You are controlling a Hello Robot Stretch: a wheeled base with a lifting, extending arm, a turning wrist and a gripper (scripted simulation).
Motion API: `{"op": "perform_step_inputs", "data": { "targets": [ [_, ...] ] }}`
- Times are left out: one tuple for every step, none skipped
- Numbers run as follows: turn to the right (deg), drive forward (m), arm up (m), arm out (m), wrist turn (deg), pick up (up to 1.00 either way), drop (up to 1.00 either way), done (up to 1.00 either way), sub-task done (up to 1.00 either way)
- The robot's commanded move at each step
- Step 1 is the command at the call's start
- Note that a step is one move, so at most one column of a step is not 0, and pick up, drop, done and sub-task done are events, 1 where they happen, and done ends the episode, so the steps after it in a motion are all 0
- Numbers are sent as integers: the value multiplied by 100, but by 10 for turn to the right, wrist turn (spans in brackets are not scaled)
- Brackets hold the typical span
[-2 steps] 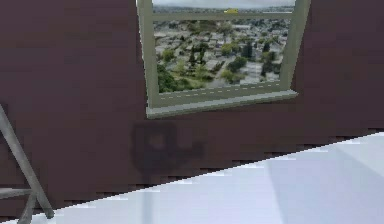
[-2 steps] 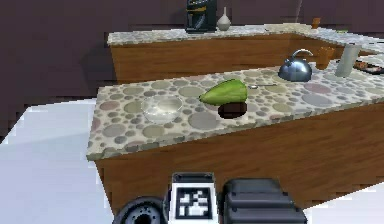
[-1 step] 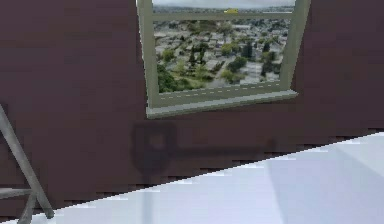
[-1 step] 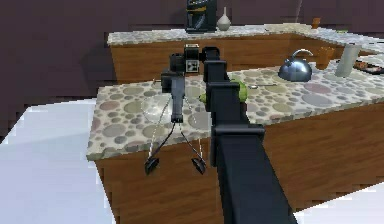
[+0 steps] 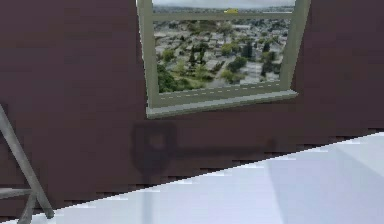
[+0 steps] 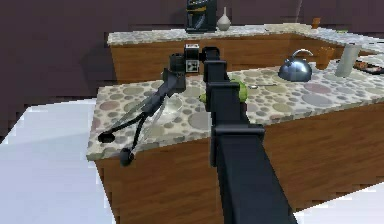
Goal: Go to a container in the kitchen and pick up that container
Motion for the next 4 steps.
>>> {"op": "perform_step_inputs", "data": {
  "targets": [
    [0,0,0,0,450,0,0,0,0],
    [0,0,0,0,450,0,0,0,0],
    [0,0,0,0,120,0,0,0,0],
    [0,0,-12,0,0,0,0,0,0]
  ]
}}
